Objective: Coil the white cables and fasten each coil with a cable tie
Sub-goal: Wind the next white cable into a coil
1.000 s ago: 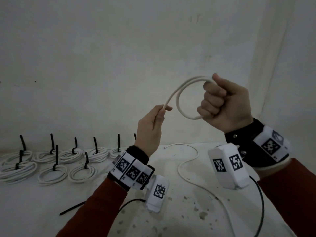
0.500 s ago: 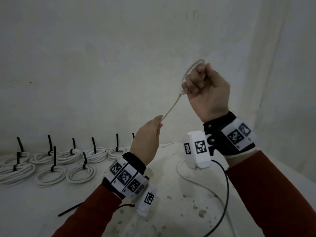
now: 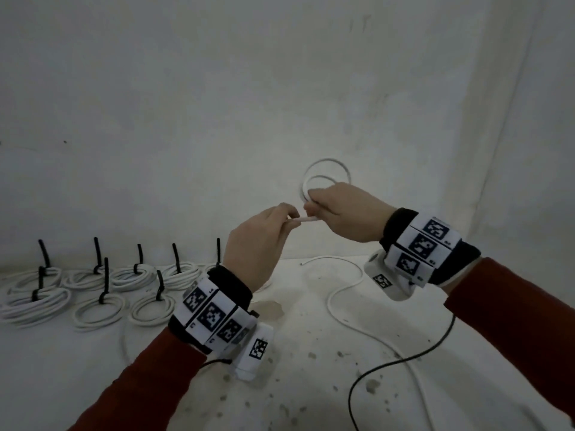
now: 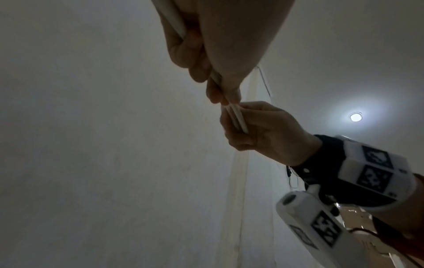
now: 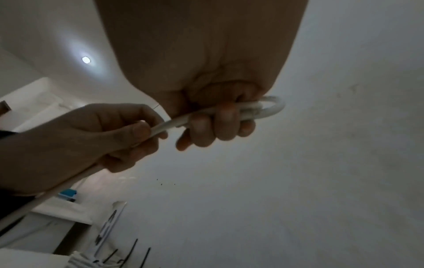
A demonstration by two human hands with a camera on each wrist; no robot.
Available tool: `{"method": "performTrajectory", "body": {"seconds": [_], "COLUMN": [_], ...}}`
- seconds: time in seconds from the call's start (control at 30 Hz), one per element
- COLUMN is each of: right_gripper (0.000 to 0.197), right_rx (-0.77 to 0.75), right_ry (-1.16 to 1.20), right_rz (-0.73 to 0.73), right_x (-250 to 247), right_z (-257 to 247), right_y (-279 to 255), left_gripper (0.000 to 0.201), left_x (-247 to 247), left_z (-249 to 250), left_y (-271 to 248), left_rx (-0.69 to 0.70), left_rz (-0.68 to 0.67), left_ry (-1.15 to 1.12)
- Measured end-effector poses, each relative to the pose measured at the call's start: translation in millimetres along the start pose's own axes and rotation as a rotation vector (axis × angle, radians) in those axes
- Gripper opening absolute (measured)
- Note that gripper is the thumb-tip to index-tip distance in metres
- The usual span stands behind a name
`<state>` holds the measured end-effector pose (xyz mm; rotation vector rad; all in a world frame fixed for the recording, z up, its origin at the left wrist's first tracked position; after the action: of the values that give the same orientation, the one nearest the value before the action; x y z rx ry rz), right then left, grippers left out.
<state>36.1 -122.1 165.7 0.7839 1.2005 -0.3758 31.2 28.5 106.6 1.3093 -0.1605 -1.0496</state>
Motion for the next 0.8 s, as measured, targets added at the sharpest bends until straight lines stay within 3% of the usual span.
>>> {"method": "performTrajectory", "body": {"seconds": [0.07, 0.17, 0.27, 0.37, 0.47, 0.57, 0.67, 0.8], "right_gripper": [0.046, 0.067, 0.069, 0.068, 0.070, 0.062, 0.057, 0.047], "right_rx": [-0.034, 0.011, 0.009, 0.009, 0.119, 0.190, 0.200, 0.144], "right_ry": [0.103, 0.525, 0.908, 1.171, 1.129, 1.058, 1.066, 1.059], "right_rz": [0.025, 0.046, 0.155, 0.340, 0.604, 0.748, 0.786, 0.729], "right_x": [1, 1, -2, -2, -4, -1, 2, 6], "right_z": [-2, -8, -17, -24, -32, -42, -48, -57], "right_y": [-7, -14, -14, -7, -1, 2, 5, 8], "left_gripper": [0.040, 0.051, 0.046, 0.029, 0.027, 0.035, 0.034, 0.030], "left_x": [-9, -18, -23, -27, -28, -26, -26, -34], "left_z": [0, 2, 7, 9, 5, 0, -4, -3], "left_y": [3, 11, 16, 18, 18, 15, 14, 16], "left_rx": [0.026, 0.095, 0.117, 0.032, -0.080, -0.227, -0.326, -0.299], "left_rz": [0.019, -0.012, -0.034, -0.049, -0.147, -0.223, -0.215, -0.143], "left_ry": [0.020, -0.048, -0.225, -0.385, -0.526, -0.767, -0.863, -0.698]}}
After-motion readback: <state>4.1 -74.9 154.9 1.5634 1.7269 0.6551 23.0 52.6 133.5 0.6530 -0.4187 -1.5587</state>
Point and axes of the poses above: each hand's wrist, its own y-axis towards the middle knuckle, its own x-axis out of the palm, z = x × y, the point moved 3 cm from there along y, towards the middle knuckle, and after that the axes turned 13 degrees about -x, right-handed, at the moved point
